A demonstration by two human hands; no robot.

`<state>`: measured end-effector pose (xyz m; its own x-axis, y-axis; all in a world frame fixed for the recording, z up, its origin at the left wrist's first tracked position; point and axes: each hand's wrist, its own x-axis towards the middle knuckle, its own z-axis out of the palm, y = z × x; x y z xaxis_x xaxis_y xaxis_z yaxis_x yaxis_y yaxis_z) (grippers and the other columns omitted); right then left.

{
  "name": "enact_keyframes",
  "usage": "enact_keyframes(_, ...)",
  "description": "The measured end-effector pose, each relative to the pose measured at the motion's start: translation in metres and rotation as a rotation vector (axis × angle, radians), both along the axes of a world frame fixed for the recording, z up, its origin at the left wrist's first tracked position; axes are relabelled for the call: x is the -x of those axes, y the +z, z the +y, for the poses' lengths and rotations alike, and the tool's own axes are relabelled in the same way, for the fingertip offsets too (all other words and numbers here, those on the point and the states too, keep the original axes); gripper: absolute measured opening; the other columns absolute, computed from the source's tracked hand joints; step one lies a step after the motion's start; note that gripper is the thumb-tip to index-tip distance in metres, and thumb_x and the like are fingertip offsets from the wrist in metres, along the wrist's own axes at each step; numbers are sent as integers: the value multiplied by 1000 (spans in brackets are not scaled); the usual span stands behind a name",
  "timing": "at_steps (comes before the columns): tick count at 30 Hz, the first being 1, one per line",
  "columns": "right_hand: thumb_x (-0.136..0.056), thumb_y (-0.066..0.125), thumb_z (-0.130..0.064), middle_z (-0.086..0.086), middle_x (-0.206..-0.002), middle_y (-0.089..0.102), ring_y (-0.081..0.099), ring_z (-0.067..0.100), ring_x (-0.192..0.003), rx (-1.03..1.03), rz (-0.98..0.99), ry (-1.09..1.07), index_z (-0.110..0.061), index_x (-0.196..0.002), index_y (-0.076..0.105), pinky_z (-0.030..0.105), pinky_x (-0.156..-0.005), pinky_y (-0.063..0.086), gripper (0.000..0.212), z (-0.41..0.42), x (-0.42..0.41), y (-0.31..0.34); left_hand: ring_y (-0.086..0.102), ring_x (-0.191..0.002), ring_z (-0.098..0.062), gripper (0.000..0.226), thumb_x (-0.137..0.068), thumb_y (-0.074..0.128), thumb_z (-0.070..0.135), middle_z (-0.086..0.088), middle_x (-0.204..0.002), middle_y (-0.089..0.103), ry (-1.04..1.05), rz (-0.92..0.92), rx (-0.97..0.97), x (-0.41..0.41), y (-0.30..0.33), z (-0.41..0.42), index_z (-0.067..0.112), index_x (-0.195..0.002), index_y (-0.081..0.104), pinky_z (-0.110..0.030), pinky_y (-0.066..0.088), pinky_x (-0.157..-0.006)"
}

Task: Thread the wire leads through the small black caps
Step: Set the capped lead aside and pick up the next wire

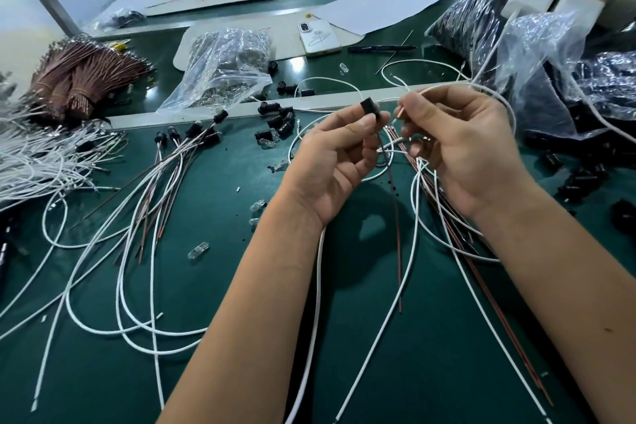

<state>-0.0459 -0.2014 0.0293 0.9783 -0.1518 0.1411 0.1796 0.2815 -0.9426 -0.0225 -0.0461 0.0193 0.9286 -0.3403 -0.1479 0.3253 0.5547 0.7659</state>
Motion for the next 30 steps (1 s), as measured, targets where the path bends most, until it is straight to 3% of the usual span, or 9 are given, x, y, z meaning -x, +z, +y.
enact_keyframes(4,-80,76,-16,6,-74,68,56,13,-60,-63,-11,36,-4,-92,68,21,-50,43,18,-3,0,1,55,-58,-9,16,-88,63,0,-8,-85,72,-70,-2,-173,-1,0,3,8,-101,66,-15,48,-53)
enact_keyframes(8,-80,77,-15,7,-74,68,54,14,-59,-55,-3,28,-2,-93,68,21,-48,40,21,-5,-2,0,49,-57,-8,15,-74,72,11,-1,-76,68,-184,-19,-268,1,-1,6,15,-86,64,-13,40,-52)
enact_keyframes(16,-77,77,-17,7,-77,70,56,12,-60,-75,109,120,-12,-79,70,19,-48,39,9,-8,-2,1,49,-54,-5,8,-81,64,10,-2,-79,60,-370,29,-151,3,-1,8,16,-78,60,-11,42,-48)
enact_keyframes(30,-75,79,-17,4,-75,69,57,12,-62,-105,168,176,-12,-80,71,17,-44,37,11,-10,-3,1,49,-54,-4,7,-81,65,10,-3,-79,56,-350,40,-98,3,-2,7,15,-78,61,-11,44,-46)
